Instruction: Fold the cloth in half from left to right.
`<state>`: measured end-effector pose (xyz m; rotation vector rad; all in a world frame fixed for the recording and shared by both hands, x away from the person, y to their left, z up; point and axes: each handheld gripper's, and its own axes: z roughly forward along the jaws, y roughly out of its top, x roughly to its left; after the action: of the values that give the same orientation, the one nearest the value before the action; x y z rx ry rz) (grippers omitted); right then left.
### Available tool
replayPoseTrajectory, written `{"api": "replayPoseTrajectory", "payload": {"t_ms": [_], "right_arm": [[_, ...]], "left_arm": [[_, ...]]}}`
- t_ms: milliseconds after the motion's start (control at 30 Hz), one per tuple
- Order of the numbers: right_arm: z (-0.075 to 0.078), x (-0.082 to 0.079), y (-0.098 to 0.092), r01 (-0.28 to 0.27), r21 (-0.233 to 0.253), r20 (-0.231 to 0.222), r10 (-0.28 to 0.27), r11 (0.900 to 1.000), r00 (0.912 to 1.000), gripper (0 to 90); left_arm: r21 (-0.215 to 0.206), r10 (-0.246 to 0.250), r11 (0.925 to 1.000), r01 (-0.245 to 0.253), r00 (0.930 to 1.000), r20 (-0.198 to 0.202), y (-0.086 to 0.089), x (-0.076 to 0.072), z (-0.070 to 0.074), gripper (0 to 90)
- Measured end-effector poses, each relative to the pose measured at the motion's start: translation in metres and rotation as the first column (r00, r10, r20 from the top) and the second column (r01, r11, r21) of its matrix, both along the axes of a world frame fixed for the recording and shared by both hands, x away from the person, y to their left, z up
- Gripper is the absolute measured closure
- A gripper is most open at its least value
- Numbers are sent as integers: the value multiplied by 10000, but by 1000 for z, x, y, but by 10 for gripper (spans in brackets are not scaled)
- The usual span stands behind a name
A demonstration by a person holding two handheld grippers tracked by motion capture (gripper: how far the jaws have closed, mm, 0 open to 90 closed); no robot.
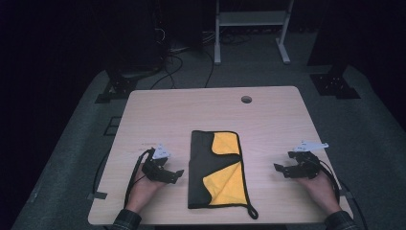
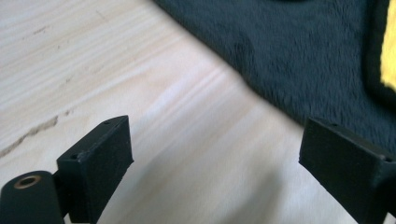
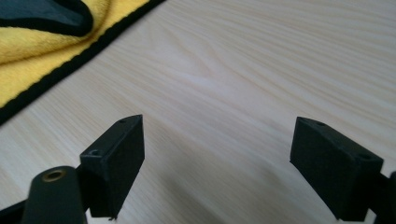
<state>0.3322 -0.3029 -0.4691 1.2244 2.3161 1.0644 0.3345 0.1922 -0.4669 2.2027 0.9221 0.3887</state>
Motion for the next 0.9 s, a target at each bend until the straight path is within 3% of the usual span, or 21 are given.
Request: {"api": "replayPoseTrajectory", "payload": {"t_ms": [300, 433, 533, 900], "right_arm": [[16, 11, 27, -689, 66, 274, 687, 9976, 9973, 200], [23, 16, 39, -917, 178, 375, 910, 9956, 9951, 203], [28, 19, 48, -1158, 270, 458, 1145, 9929, 9924, 208], [33, 31, 78, -1892, 501, 562, 1864, 9807, 9809, 268]], "left_arm": [[490, -72, 9988, 80, 9998, -160, 9, -6, -11, 12], [297, -139, 9995, 142, 9998, -109, 12, -7, -14, 0], [12, -209, 9998, 209, 9997, 149, 16, -9, -17, 0], [36, -15, 10000, 14, 9999, 154, 17, -7, -17, 0]]}}
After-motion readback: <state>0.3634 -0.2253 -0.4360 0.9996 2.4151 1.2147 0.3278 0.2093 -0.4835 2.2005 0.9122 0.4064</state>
